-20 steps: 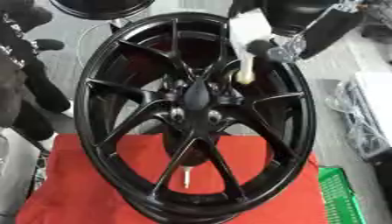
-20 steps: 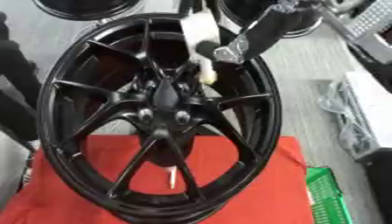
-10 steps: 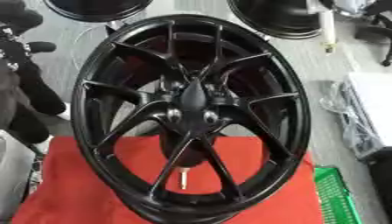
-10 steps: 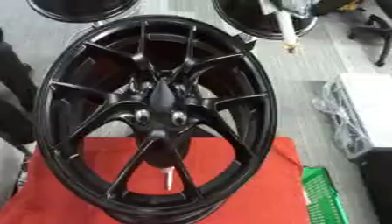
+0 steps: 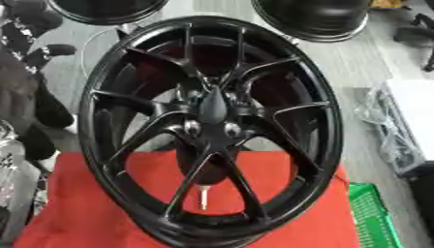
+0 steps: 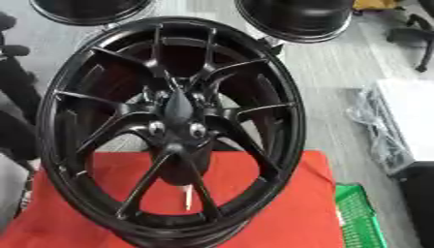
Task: Pull the pin out of the wheel hub.
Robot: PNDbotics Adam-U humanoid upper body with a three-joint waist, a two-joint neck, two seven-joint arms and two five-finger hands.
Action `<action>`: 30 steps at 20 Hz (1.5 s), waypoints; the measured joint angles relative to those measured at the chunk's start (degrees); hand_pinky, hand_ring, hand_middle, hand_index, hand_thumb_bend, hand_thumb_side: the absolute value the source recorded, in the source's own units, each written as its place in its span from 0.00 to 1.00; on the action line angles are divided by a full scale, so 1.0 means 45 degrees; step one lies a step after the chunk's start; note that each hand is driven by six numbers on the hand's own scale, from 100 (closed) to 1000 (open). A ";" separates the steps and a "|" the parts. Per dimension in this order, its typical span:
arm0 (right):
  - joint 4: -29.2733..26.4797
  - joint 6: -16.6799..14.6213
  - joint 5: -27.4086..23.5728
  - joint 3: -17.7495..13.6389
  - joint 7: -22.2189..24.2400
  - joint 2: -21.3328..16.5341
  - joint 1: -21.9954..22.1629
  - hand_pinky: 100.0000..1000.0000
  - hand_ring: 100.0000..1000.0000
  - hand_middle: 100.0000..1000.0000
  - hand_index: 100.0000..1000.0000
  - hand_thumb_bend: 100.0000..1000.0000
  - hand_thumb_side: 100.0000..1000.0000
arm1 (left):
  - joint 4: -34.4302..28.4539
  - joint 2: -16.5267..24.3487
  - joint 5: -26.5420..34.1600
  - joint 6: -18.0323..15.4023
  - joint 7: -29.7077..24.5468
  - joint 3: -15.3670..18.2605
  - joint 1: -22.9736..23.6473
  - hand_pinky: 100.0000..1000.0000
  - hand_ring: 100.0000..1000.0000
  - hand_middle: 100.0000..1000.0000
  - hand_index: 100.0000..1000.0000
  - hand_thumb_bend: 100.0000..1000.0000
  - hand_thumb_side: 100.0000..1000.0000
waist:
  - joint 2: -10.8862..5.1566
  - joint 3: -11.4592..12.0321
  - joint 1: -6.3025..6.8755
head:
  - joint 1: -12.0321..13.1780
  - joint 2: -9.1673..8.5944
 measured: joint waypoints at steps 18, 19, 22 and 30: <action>0.1355 0.2352 0.4837 -0.3872 -0.2772 0.5864 0.2437 0.76 0.83 0.80 0.83 0.10 0.00 | -0.0034 0.0093 -0.0014 -0.0015 0.0024 0.0034 0.0016 0.57 0.78 0.56 0.64 0.00 0.67 | 0.0067 -0.0148 0.0135 | 0.0168 0.0088; 0.1364 0.2403 0.4992 -0.3915 -0.2787 0.5952 0.2458 0.76 0.83 0.80 0.83 0.08 0.00 | -0.0038 0.0093 -0.0013 -0.0018 0.0025 0.0035 0.0015 0.57 0.78 0.56 0.64 0.00 0.67 | 0.0067 -0.0149 0.0139 | 0.0180 0.0092; 0.1341 0.2495 0.5194 -0.4054 -0.2946 0.6134 0.2465 0.76 0.83 0.79 0.84 0.00 0.00 | -0.0039 0.0093 -0.0010 -0.0022 0.0024 0.0037 0.0014 0.57 0.78 0.56 0.64 0.00 0.67 | 0.0067 -0.0147 0.0136 | 0.0194 0.0103; -0.0272 0.2644 0.4614 -0.4034 -0.4001 0.6360 0.2118 0.76 0.85 0.80 0.90 0.00 0.39 | -0.0039 0.0093 0.0003 -0.0027 0.0011 0.0034 0.0002 0.57 0.78 0.56 0.64 0.00 0.67 | 0.0067 -0.0116 0.0139 | 0.0174 0.0307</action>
